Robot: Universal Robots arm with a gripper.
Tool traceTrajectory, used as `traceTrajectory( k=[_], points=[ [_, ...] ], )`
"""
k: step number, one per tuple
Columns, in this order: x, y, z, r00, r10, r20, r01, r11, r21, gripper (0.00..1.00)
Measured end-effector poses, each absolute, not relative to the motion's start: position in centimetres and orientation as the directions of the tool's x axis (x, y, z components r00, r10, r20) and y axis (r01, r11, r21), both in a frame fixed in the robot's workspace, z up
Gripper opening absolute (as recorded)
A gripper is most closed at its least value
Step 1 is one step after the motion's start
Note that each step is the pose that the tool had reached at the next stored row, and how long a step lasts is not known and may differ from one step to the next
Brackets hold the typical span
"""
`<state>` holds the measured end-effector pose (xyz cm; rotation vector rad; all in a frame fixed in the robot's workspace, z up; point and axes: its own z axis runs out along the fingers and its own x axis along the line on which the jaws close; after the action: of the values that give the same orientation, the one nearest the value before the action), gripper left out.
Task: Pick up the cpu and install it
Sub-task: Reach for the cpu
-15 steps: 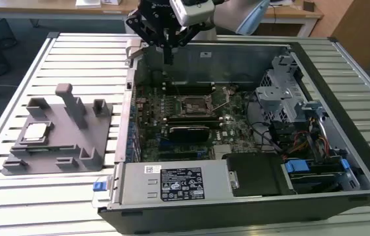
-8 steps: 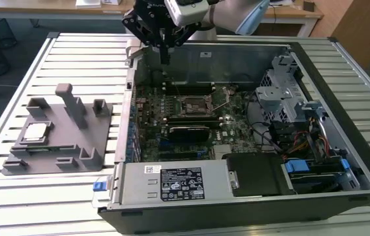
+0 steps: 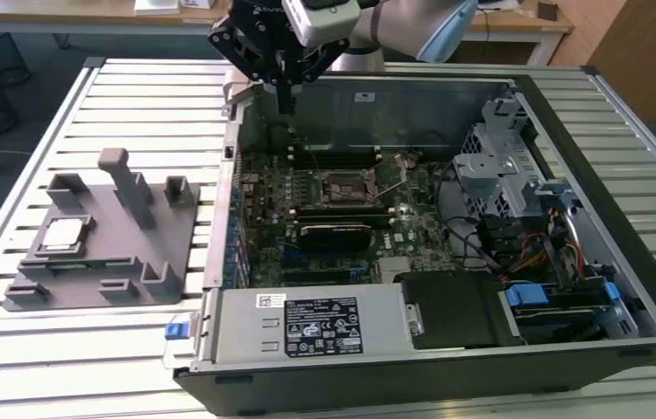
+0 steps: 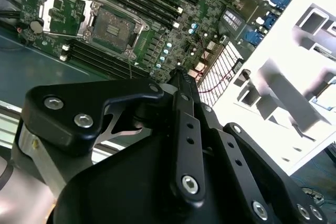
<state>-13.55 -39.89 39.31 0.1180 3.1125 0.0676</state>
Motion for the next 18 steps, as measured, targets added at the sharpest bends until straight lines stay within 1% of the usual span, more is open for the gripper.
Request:
traceTrajectory(
  k=[18],
  points=[
    [-15.1, -39.9, 39.3, -0.997, 0.076, -0.024, 0.075, 0.996, 0.044, 0.11]
  ],
)
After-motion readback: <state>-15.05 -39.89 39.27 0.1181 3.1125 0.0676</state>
